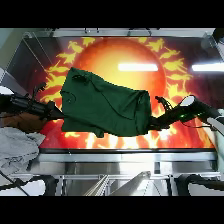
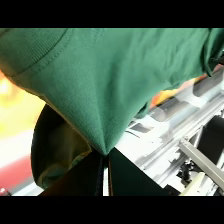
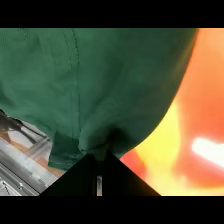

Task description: Fold the shirts.

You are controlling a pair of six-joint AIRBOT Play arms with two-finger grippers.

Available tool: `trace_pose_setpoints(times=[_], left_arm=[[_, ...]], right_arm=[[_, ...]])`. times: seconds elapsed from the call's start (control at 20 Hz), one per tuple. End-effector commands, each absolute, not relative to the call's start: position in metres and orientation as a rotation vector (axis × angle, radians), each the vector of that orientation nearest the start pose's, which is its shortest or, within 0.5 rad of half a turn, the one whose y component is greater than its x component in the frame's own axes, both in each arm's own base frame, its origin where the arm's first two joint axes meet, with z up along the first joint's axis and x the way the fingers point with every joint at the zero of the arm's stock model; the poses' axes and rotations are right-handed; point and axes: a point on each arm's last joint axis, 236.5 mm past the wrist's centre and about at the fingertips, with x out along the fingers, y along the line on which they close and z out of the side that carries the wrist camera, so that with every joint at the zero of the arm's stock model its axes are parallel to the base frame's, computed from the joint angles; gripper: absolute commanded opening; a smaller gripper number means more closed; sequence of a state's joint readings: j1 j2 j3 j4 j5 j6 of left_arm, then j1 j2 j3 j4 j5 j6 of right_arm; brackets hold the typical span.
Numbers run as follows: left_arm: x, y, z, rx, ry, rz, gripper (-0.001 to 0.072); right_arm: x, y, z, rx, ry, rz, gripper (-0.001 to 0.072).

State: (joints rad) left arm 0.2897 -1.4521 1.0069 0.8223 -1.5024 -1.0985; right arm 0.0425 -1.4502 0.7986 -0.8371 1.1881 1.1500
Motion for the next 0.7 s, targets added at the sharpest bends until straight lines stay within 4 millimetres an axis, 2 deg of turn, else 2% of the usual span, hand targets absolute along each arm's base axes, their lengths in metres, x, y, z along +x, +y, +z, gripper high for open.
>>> trace_pose_setpoints(times=[0.0, 0.05, 0.15, 0.25, 0.35, 0.4, 0.45, 0.5, 0.55, 0.6, 0.65], left_arm=[[0.308, -0.086, -0.003, -0.721, 1.509, -0.718, 0.0024], [0.311, -0.089, 0.014, -0.748, 1.485, -0.766, 0.0024], [0.322, -0.097, 0.073, -0.817, 1.354, -0.907, 0.0024], [0.324, -0.111, 0.175, -0.85, 1.058, -1.179, 0.0024], [0.312, -0.113, 0.298, -0.813, 0.62, -1.385, 0.0025], [0.293, -0.111, 0.354, -0.757, 0.402, -1.475, 0.0025], [0.265, -0.107, 0.407, -0.709, 0.207, -1.555, 0.0025], [0.228, -0.101, 0.455, -0.642, 0.007, -1.631, 0.0026], [0.192, -0.096, 0.489, -0.568, -0.153, -1.679, 0.0025], [0.158, -0.095, 0.512, -0.488, -0.27, -1.701, 0.0025], [0.133, -0.098, 0.527, -0.41, -0.333, -1.689, 0.0025]], right_arm=[[0.272, 0.166, -0.061, 0.475, 1.584, 0.671, 0.0014], [0.277, 0.168, -0.037, 0.481, 1.542, 0.709, 0.0014], [0.291, 0.174, 0.038, 0.518, 1.385, 0.817, 0.0014], [0.305, 0.178, 0.141, 0.568, 1.076, 0.954, 0.0014], [0.303, 0.171, 0.266, 0.611, 0.647, 1.075, 0.0014], [0.289, 0.161, 0.332, 0.613, 0.394, 1.13, 0.0014], [0.272, 0.147, 0.389, 0.614, 0.16, 1.144, 0.0014], [0.251, 0.132, 0.435, 0.597, -0.046, 1.129, 0.0015], [0.23, 0.118, 0.469, 0.564, -0.214, 1.08, 0.0015], [0.213, 0.11, 0.489, 0.525, -0.319, 1.021, 0.0015], [0.199, 0.108, 0.502, 0.478, -0.389, 0.966, 0.0015]])
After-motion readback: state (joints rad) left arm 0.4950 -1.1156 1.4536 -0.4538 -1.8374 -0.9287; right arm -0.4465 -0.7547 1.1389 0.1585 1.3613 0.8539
